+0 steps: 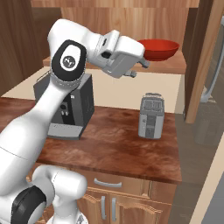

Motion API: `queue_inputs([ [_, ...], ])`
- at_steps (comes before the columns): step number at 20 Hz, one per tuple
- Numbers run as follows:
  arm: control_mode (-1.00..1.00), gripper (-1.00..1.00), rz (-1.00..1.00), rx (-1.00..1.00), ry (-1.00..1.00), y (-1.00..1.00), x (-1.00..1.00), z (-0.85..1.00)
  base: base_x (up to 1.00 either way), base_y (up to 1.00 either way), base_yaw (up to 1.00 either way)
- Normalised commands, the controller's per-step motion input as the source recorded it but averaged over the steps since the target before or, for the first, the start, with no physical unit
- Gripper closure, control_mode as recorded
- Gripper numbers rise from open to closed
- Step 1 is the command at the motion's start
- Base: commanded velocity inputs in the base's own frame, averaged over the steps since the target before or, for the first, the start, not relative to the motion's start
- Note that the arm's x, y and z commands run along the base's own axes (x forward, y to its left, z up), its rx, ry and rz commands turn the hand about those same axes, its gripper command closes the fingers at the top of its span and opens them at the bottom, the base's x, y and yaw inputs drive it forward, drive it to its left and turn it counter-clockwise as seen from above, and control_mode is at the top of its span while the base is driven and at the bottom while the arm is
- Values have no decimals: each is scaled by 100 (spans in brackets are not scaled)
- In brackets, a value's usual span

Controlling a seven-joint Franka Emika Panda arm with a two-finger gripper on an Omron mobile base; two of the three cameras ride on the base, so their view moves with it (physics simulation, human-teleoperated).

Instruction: Move the bowls from the cabinet to the plates on the dining table.

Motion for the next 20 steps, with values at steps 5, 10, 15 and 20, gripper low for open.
queue_inputs([
  [5, -100, -100, 12, 22, -7, 2, -6, 2, 0, 0, 0],
  [10, -100, -100, 12, 26, -6, 0, -2, 1, 0, 0, 0],
  [15, -100, -100, 13, 22, -6, 18, -3, 2, 0, 0, 0],
  [20, -100, -100, 11, 18, -9, 40, 0, 0, 0, 0, 0],
])
